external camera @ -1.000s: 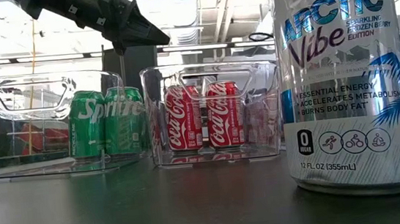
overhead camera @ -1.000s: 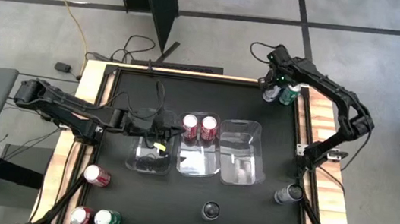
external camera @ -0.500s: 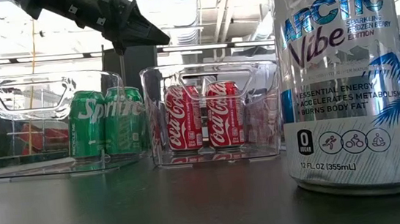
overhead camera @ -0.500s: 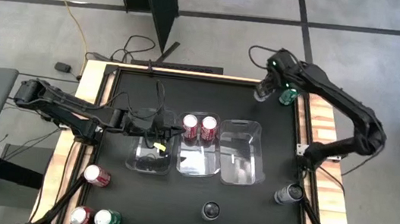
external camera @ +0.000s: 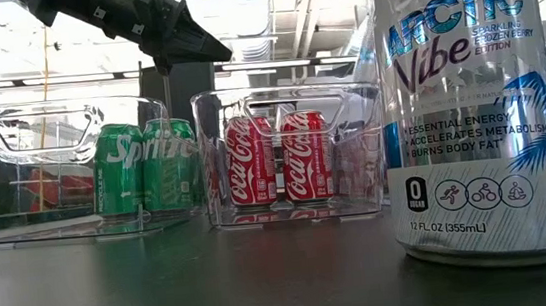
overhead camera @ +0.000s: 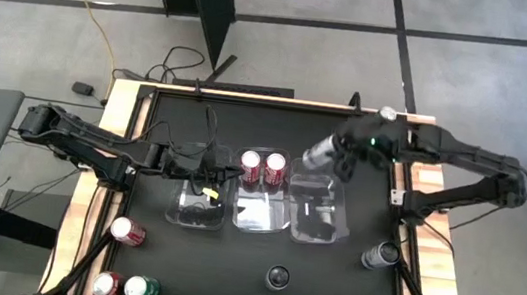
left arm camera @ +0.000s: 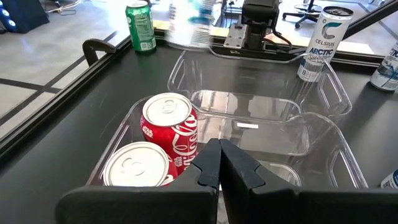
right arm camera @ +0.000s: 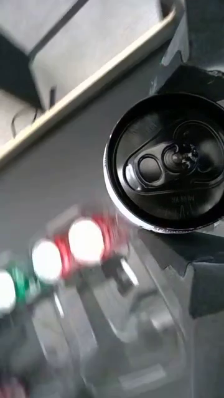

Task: Sort soda cans
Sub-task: Put the top white-blue soda can into the right transparent bin

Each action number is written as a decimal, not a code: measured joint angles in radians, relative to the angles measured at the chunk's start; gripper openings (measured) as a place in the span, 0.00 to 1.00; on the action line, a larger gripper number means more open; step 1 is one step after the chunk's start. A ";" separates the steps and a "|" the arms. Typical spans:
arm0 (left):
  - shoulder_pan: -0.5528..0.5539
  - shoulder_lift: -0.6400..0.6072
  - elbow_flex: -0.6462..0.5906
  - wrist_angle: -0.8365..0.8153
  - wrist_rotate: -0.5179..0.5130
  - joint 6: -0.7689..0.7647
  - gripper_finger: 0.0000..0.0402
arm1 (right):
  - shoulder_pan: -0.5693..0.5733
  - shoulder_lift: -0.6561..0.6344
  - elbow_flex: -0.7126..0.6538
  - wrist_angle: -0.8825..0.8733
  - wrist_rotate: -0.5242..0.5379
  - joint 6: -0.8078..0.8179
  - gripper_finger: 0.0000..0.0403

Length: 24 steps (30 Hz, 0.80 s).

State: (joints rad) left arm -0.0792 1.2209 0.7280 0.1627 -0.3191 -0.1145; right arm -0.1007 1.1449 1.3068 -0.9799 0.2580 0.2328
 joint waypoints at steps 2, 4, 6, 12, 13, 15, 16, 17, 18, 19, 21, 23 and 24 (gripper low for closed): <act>0.000 0.000 0.000 0.000 0.000 -0.002 0.00 | 0.055 0.018 0.000 0.001 0.001 0.007 0.66; 0.000 0.000 0.000 0.000 0.000 -0.003 0.00 | 0.095 0.048 0.000 0.002 0.003 0.013 0.66; 0.000 0.000 0.000 0.000 0.000 -0.005 0.00 | 0.111 0.084 -0.001 0.000 0.020 0.023 0.66; 0.000 0.000 0.000 0.000 0.000 -0.010 0.00 | 0.076 0.198 -0.001 -0.008 0.039 0.021 0.66; 0.000 0.000 0.000 0.000 -0.001 -0.010 0.00 | 0.065 0.216 -0.001 -0.007 0.039 0.020 0.66; 0.000 0.000 0.000 -0.002 -0.001 -0.010 0.00 | 0.043 0.249 -0.001 -0.004 0.037 0.008 0.66; 0.000 0.000 0.000 -0.006 -0.001 -0.010 0.00 | 0.033 0.265 -0.001 -0.004 0.037 0.006 0.66; 0.000 0.000 0.000 -0.011 -0.001 -0.010 0.00 | 0.025 0.282 -0.001 -0.003 0.035 0.006 0.66; 0.000 0.000 0.000 -0.017 -0.001 -0.010 0.00 | 0.017 0.298 -0.001 -0.002 0.031 0.005 0.66; 0.000 0.000 0.000 -0.019 -0.001 -0.010 0.00 | 0.011 0.314 -0.001 0.001 0.028 0.001 0.66; 0.000 0.001 0.000 -0.019 -0.001 -0.005 0.00 | 0.003 0.344 -0.001 0.012 0.025 -0.006 0.66; 0.000 0.001 0.000 -0.019 -0.002 -0.004 0.00 | -0.004 0.370 -0.001 0.028 0.018 -0.016 0.66; 0.000 0.001 0.000 -0.019 -0.002 -0.003 0.00 | -0.007 0.384 -0.001 0.042 0.013 -0.020 0.66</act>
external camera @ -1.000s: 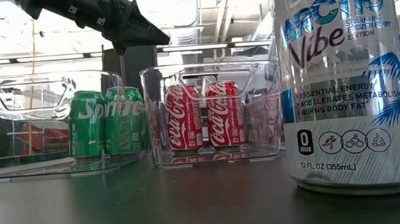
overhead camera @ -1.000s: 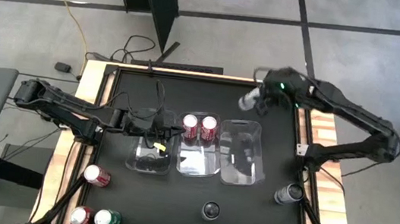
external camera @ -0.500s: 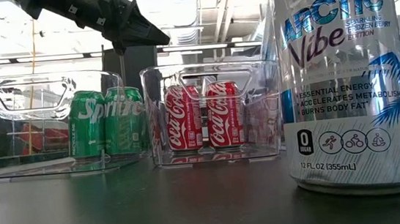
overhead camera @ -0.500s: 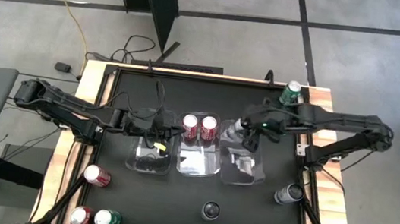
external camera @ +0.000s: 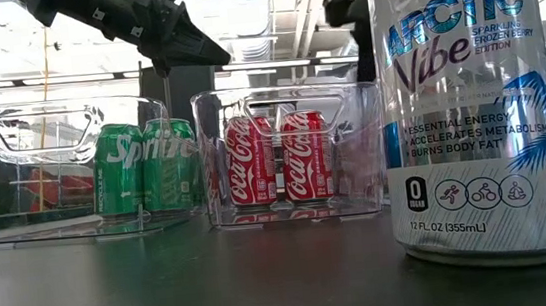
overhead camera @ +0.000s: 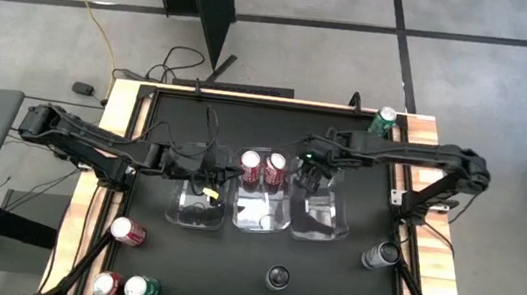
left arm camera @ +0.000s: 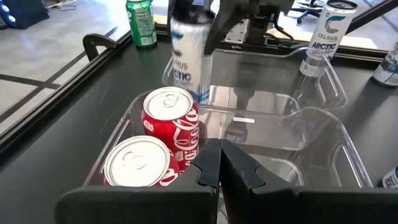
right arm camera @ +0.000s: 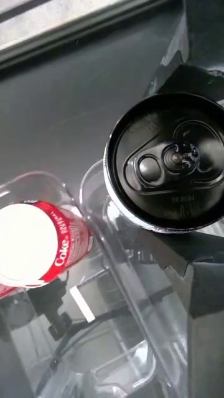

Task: Sort soda cans
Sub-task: Put the top white-blue soda can into the right transparent bin

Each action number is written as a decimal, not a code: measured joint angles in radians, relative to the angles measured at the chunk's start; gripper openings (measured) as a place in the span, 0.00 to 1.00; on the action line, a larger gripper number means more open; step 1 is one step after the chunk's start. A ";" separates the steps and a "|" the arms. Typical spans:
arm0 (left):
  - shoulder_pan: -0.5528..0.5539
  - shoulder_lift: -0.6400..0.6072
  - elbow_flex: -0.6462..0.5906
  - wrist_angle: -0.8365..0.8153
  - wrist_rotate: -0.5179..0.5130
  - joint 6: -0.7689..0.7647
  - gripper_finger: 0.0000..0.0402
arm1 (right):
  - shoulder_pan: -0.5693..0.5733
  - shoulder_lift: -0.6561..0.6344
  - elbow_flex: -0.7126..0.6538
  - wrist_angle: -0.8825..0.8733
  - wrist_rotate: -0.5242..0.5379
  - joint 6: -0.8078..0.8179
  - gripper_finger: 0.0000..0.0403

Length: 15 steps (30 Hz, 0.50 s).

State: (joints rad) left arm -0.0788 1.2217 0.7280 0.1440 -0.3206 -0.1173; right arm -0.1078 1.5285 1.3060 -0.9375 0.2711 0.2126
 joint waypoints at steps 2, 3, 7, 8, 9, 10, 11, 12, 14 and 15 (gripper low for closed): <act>0.000 0.000 0.000 0.000 0.000 0.000 0.00 | -0.001 0.024 0.000 0.033 -0.007 -0.001 0.66; 0.000 0.000 0.000 0.001 0.000 0.000 0.00 | -0.001 0.035 0.000 0.044 -0.007 -0.001 0.66; 0.000 0.000 0.000 0.001 0.000 0.000 0.00 | -0.006 0.068 0.008 0.044 -0.011 -0.002 0.66; 0.000 0.000 0.000 0.001 0.000 0.000 0.00 | -0.006 0.075 0.008 0.046 -0.011 -0.002 0.66; 0.000 0.000 0.000 0.001 0.000 0.000 0.00 | -0.006 0.079 0.008 0.048 -0.011 -0.002 0.66; 0.000 0.000 0.000 0.001 0.000 0.000 0.00 | -0.006 0.081 0.008 0.052 -0.012 -0.001 0.66; 0.000 0.000 0.000 0.001 0.000 0.000 0.00 | -0.006 0.081 0.008 0.053 -0.014 0.000 0.66; 0.000 0.000 0.000 0.001 0.000 0.000 0.00 | -0.006 0.081 0.008 0.053 -0.014 0.000 0.66; 0.000 0.000 0.000 0.001 0.000 0.000 0.00 | -0.005 0.081 0.009 0.057 -0.013 0.000 0.67; 0.000 0.000 0.000 0.001 0.000 0.000 0.00 | -0.003 0.081 0.009 0.057 -0.013 0.003 0.69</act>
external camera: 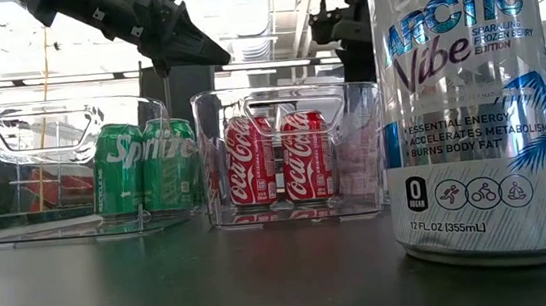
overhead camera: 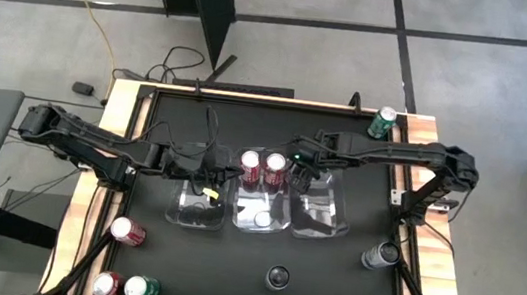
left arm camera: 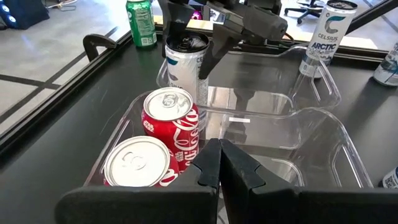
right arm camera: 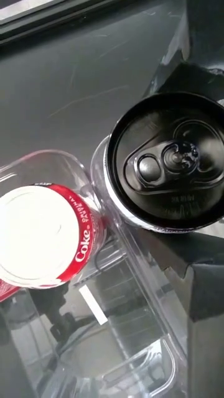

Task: Sort soda cans
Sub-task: Put the top white-blue soda can into the right transparent bin

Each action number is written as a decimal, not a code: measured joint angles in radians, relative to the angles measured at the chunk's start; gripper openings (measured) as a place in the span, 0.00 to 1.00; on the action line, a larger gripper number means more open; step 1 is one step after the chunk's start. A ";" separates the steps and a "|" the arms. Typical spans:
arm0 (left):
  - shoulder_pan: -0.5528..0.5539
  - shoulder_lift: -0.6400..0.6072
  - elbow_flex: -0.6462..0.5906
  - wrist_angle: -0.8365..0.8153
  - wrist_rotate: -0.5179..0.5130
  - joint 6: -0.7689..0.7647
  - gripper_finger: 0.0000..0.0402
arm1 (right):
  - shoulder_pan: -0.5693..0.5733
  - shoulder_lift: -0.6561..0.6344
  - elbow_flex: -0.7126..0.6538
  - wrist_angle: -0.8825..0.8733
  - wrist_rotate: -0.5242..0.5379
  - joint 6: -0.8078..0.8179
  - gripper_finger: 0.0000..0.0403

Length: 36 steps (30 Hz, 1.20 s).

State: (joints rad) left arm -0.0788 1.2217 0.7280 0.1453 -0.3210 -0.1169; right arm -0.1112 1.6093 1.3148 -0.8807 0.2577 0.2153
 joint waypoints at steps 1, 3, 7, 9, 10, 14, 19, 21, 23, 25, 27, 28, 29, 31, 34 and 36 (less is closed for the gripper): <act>0.000 0.000 0.000 0.000 0.000 0.000 0.00 | 0.000 0.000 0.000 0.000 0.000 0.001 0.71; 0.000 0.000 0.000 0.000 0.000 0.000 0.00 | 0.000 0.000 0.000 0.001 0.000 0.002 0.75; 0.000 0.000 0.000 0.001 0.000 0.000 0.00 | 0.000 -0.001 0.002 0.011 0.002 0.005 0.83; 0.000 0.000 0.000 0.001 0.000 0.000 0.00 | -0.001 -0.002 0.002 0.012 0.002 0.005 0.85; 0.000 0.000 0.000 0.001 0.000 0.000 0.00 | -0.001 -0.002 0.002 0.010 0.002 0.008 0.86; 0.000 0.000 0.000 0.001 0.000 0.000 0.00 | 0.000 -0.002 0.002 0.005 0.002 0.014 0.85; 0.000 0.000 0.000 0.001 0.000 0.000 0.00 | 0.000 -0.002 0.002 0.005 0.001 0.010 0.82; 0.000 0.000 0.000 0.001 0.000 0.000 0.00 | 0.001 -0.010 0.002 0.005 0.002 -0.002 0.82; 0.000 0.000 0.000 0.001 0.000 0.000 0.00 | 0.006 -0.015 0.012 -0.001 0.011 -0.003 0.83; 0.000 0.000 0.000 0.001 0.000 0.000 0.00 | 0.010 -0.026 0.030 -0.010 0.024 -0.009 0.84; 0.000 0.000 0.000 0.001 0.000 0.000 0.00 | 0.020 -0.040 0.059 -0.016 0.035 -0.020 0.86; 0.000 0.000 0.000 0.000 0.000 0.000 0.00 | 0.021 -0.047 0.073 -0.024 0.038 -0.024 0.87; 0.000 0.000 0.000 0.000 0.001 0.000 0.00 | 0.027 -0.050 0.089 -0.036 0.043 -0.029 0.88; 0.000 -0.001 0.000 -0.003 0.001 0.000 0.00 | 0.039 -0.063 0.126 -0.060 0.058 -0.032 0.89; 0.000 -0.001 0.000 -0.008 0.001 0.000 0.00 | 0.067 -0.095 0.163 -0.109 0.059 -0.033 0.90; 0.000 -0.001 0.000 -0.016 0.001 0.000 0.00 | 0.097 -0.129 0.168 -0.118 0.059 -0.032 0.89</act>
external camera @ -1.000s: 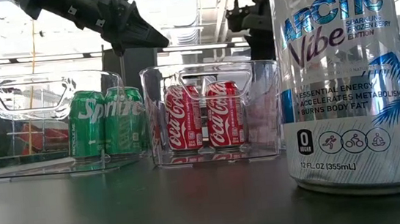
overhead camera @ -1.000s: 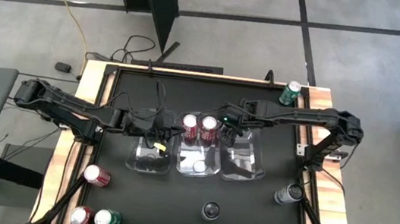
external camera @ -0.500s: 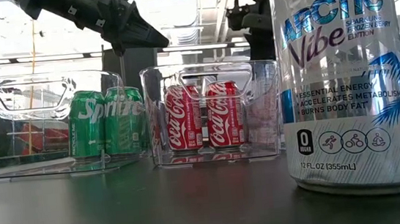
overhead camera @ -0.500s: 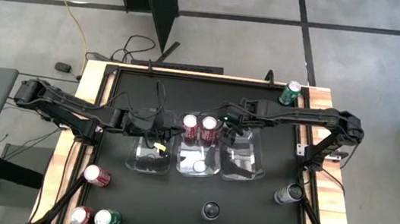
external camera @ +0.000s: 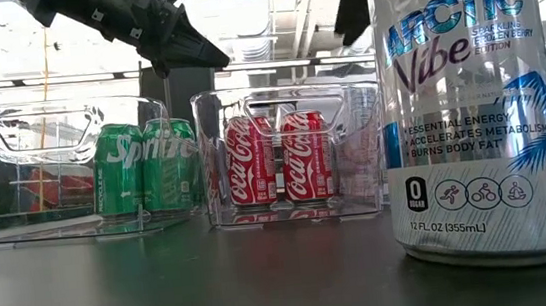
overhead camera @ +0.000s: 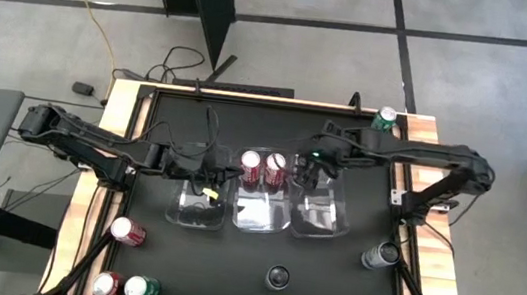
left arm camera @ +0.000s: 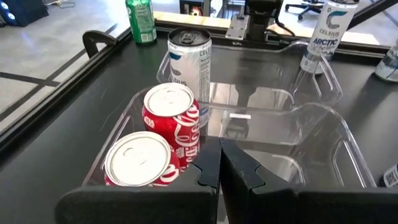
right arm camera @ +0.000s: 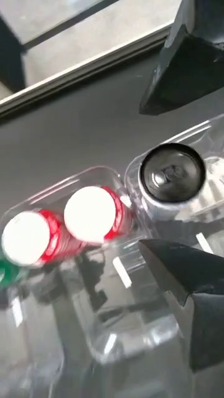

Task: Sort soda cans
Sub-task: Put the top white-blue soda can into the right transparent bin

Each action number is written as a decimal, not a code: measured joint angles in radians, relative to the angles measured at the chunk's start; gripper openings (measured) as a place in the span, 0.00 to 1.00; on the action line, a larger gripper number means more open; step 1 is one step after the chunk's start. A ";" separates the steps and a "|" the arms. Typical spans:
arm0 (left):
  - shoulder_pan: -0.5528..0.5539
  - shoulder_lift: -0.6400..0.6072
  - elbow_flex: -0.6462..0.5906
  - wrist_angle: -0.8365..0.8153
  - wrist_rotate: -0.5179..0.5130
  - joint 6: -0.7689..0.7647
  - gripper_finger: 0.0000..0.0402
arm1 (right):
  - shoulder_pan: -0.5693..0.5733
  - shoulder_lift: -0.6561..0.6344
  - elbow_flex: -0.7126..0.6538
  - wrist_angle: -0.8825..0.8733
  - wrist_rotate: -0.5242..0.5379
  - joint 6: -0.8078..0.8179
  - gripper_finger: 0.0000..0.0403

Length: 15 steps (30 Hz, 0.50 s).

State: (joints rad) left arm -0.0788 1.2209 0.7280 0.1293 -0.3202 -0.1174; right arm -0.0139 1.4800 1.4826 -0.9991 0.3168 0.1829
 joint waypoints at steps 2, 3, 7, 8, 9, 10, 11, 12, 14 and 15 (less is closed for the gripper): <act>0.000 0.000 0.000 -0.005 0.000 0.000 0.00 | 0.040 -0.035 0.000 -0.020 0.000 0.015 0.89; 0.000 0.000 0.000 -0.007 0.000 -0.001 0.00 | 0.061 -0.052 0.000 -0.030 0.000 0.028 0.89; 0.000 0.000 0.000 -0.005 0.000 -0.009 0.00 | 0.155 -0.121 0.000 -0.084 0.000 0.102 0.89; 0.000 0.000 0.000 -0.005 0.000 -0.009 0.00 | 0.181 -0.135 0.000 -0.101 0.000 0.127 0.89; 0.000 0.000 0.000 -0.005 0.000 -0.010 0.00 | 0.208 -0.148 0.000 -0.117 0.000 0.155 0.89; 0.000 0.000 0.000 -0.005 0.000 -0.011 0.00 | 0.233 -0.157 0.000 -0.136 0.000 0.185 0.89; 0.000 0.000 0.000 -0.005 0.000 -0.010 0.00 | 0.261 -0.163 0.000 -0.160 0.001 0.219 0.89; 0.000 0.000 0.000 -0.005 0.000 -0.011 0.00 | 0.290 -0.169 0.000 -0.184 0.001 0.253 0.89; 0.000 0.000 0.000 -0.005 0.000 -0.011 0.00 | 0.349 -0.177 0.000 -0.238 0.005 0.331 0.89; 0.000 0.000 0.000 -0.005 0.000 -0.011 0.00 | 0.379 -0.180 0.000 -0.272 0.010 0.376 0.89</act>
State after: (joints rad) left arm -0.0788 1.2209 0.7280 0.1246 -0.3202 -0.1282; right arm 0.3649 1.3003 1.4822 -1.2711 0.3270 0.5590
